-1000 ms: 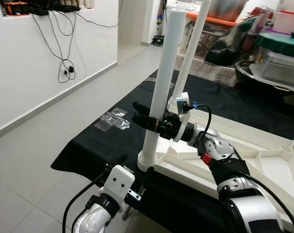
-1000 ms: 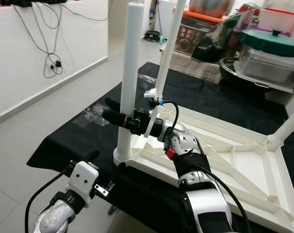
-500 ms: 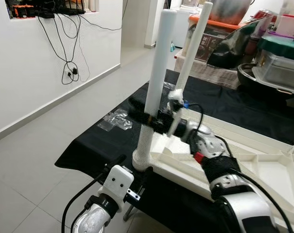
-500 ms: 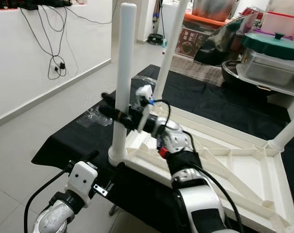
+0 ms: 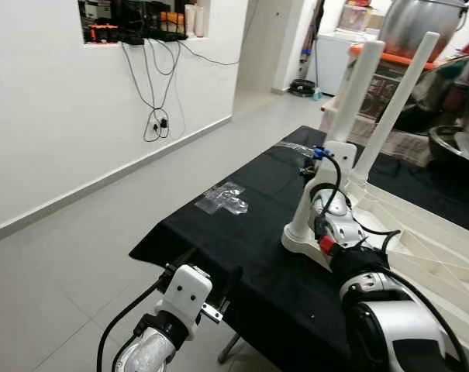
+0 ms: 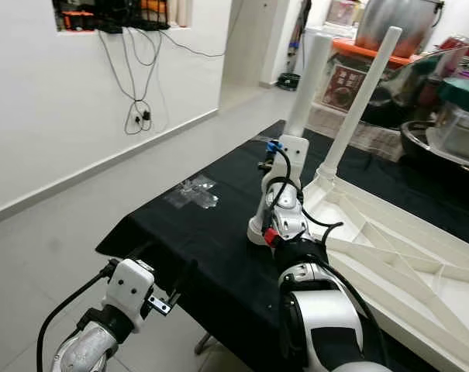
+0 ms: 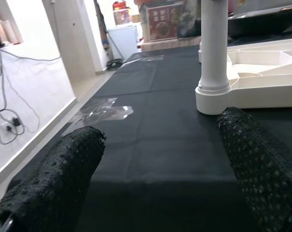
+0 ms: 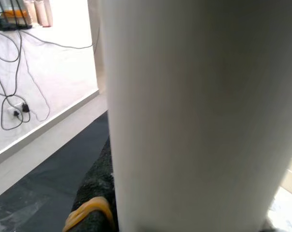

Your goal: Building children table

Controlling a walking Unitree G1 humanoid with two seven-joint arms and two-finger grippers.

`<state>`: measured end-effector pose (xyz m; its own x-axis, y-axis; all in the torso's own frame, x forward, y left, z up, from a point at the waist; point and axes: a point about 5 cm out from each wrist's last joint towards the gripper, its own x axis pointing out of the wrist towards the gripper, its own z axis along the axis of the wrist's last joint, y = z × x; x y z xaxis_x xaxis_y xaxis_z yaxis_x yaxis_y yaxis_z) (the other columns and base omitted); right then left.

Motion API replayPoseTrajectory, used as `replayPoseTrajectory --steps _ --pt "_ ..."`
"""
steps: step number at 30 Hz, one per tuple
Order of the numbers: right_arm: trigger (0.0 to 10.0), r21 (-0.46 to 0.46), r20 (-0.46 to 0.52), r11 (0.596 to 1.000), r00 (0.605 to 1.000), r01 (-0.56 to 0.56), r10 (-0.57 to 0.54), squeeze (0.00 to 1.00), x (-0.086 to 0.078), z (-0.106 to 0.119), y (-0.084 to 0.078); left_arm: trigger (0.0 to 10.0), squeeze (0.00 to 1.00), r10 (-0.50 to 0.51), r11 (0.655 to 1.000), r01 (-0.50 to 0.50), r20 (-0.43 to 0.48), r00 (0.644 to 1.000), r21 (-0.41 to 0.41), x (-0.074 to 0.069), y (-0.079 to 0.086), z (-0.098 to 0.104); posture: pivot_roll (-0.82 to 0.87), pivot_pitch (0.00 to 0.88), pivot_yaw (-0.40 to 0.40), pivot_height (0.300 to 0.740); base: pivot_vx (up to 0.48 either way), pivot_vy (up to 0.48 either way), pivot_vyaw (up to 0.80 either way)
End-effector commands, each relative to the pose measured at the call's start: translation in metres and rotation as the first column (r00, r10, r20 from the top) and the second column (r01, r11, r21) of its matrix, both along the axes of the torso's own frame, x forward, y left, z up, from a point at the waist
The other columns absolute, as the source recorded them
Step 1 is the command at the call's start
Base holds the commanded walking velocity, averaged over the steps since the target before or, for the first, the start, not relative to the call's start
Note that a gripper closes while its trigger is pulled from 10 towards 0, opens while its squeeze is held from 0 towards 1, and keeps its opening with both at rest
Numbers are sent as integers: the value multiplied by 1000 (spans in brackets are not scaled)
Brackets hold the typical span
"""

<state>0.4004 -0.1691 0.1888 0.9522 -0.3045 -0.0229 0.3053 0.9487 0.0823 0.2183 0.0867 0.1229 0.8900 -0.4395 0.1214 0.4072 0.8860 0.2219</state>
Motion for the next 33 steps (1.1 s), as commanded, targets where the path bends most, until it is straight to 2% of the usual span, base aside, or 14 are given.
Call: replayPoseTrajectory --steps 1,5,6,7,9,10,13,15,20,21,22,25,32,33 --pt "10000 24 -109 999 993 37 -35 0 -10 -34 3 10000 0 -10 1000 10 -6 1000 6 0 -2 -2 69 0 -131 740 0 0 0" --pt "10000 61 -11 995 996 -83 83 0 -6 -23 23 10000 0 -10 1000 10 -7 1000 5 0 -2 -2 68 0 -135 740 0 0 0" --pt "10000 98 69 975 979 -198 192 827 -3 -14 35 10000 0 -9 1000 9 -7 1000 4 1 -3 -2 69 0 -137 740 0 0 0" --pt "10000 106 127 962 963 -252 238 1000 -1 -4 40 10000 0 -8 1000 8 -6 1000 3 1 -3 -1 71 2 -140 740 0 0 0" --pt "10000 109 159 954 952 -279 260 1000 1 1 42 10000 0 -7 1000 7 -6 1000 3 1 -3 -1 71 2 -140 740 0 0 0" --pt "10000 146 186 927 929 -347 319 0 3 8 43 10000 0 -5 1000 5 -4 1000 2 1 -3 -1 70 5 -142 740 0 0 0" --pt "10000 200 247 849 863 -489 440 0 5 17 45 10000 0 -2 1000 2 -4 1000 2 1 -3 -1 67 7 -139 740 0 0 0" --pt "10000 235 283 669 708 -706 647 0 3 21 53 10000 0 -3 1000 3 -4 1000 1 1 -3 -1 67 10 -136 740 0 0 0" --pt "10000 180 282 468 501 -865 818 0 -7 20 63 10000 0 -3 1000 3 -5 1000 2 1 -3 -1 65 9 -138 740 0 0 0" --pt "10000 154 279 315 348 -936 895 0 -16 18 67 10000 0 -4 1000 4 -5 1000 1 1 -3 -1 68 13 -140 740 0 0 0" --pt "10000 154 279 315 348 -936 895 0 -16 18 67 10000 0 -4 1000 4 -5 1000 1 1 -3 -1 68 13 -140 740 0 0 0" --pt "10000 110 333 -93 -51 -990 942 0 -42 20 75 10000 0 -1 1000 1 -3 1000 1 1 -2 0 72 14 -143 740 0 0 0" --pt "10000 79 303 -189 -157 -979 940 0 -47 17 82 10000 0 -2 1000 2 -4 1000 2 2 -2 0 71 14 -142 740 0 0 0" --pt "0 87 271 -167 -138 -982 952 0 -43 15 86 10000 0 -2 1000 2 -4 1000 2 2 -2 0 74 14 -143 740 0 0 0"
